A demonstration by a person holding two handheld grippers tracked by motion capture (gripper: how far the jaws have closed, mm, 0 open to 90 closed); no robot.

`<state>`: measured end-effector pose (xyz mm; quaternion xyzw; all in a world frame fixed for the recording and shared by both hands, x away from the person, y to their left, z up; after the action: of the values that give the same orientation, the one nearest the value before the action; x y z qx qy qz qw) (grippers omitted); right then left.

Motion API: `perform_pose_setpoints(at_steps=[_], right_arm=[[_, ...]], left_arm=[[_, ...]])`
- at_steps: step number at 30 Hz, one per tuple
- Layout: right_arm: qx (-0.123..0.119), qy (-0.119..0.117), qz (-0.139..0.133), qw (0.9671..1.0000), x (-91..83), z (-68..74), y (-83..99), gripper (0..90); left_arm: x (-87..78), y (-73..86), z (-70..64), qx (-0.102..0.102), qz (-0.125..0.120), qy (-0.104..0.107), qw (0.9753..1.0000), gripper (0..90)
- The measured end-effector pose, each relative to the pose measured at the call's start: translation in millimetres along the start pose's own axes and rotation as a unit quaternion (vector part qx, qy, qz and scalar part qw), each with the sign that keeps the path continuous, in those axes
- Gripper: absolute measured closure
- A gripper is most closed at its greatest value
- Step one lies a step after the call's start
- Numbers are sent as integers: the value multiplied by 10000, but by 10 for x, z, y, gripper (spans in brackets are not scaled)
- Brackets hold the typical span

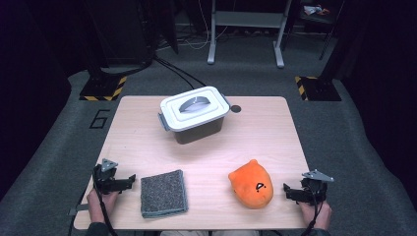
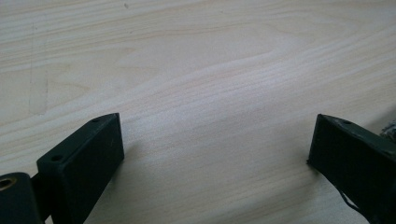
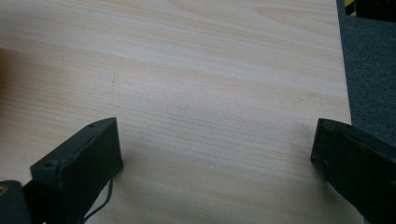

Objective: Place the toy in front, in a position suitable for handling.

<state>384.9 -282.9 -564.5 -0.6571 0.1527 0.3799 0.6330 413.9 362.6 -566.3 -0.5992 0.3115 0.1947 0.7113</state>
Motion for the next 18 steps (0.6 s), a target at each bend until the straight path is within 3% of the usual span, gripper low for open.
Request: perform_pose_setpoints(at_steps=[18], right_arm=[[3,9,10,10000,-1,2,2,10]], left_arm=[[-1,0,0,6,1,-3,10000,29]])
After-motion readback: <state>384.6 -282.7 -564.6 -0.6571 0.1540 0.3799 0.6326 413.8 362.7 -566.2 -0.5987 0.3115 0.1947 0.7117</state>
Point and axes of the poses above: each handheld gripper's, and its own axes: x roughly forward along the jaws, y roughly out of its underside, z roughly to its left, the point moved 5 cm from there along x, roughly forward along the jaws, and after that the axes turned 7 degrees about -y, right-handed, at the moved point
